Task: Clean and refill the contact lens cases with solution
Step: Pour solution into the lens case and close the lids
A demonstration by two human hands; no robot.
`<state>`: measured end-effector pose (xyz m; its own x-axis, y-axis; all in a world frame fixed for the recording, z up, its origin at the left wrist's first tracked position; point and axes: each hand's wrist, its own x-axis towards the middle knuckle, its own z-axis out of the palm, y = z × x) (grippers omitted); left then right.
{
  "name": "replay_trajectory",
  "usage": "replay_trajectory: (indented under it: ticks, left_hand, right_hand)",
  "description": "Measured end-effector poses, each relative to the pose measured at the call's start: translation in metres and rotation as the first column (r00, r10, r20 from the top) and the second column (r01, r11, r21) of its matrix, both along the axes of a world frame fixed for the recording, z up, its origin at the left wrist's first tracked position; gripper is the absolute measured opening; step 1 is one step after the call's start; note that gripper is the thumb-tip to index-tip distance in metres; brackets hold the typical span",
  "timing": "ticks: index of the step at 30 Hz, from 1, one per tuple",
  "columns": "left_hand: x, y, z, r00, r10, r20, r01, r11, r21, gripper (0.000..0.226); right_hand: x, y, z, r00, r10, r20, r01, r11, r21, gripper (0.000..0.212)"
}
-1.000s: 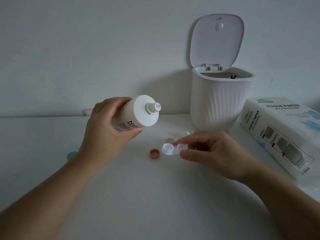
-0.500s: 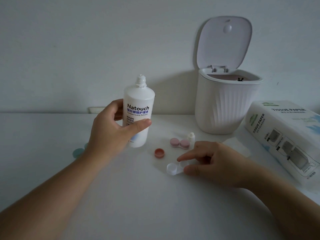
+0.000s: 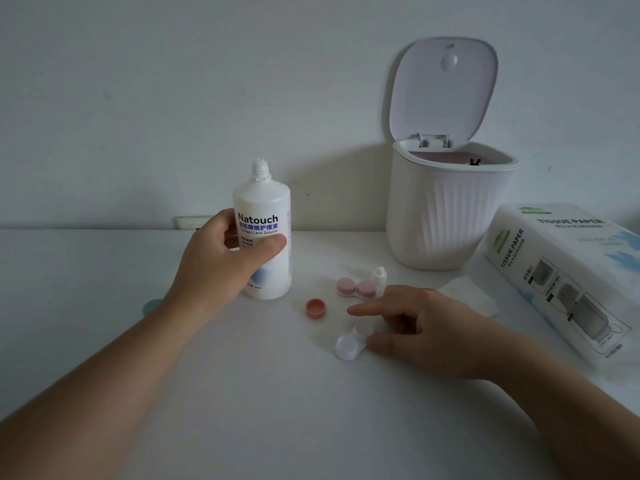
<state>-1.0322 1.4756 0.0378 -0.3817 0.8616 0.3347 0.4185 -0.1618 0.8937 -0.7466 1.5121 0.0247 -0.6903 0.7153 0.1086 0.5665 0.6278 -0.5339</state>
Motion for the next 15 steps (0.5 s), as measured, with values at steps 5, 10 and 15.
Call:
replay_trajectory:
  ticks: [5,10,15]
  left_hand:
    - [-0.001,-0.003,0.005,0.996,-0.064,0.054,0.067,0.997,-0.046,0.038]
    - [-0.006,-0.005,0.005,0.987,-0.117,0.106,0.127,0.988,-0.089,0.020]
    - [-0.013,-0.007,0.009,0.982,-0.179,0.059,0.185,0.976,-0.115,0.029]
  right_hand:
    - [-0.002,0.000,0.000,0.998,-0.045,-0.048,0.044,0.999,-0.018,0.024]
    - [-0.003,-0.002,0.001,0.999,-0.048,0.010,0.048,0.998,0.040,0.018]
    - [-0.005,-0.005,0.002,1.000,-0.018,0.015,0.017,0.997,0.074,0.004]
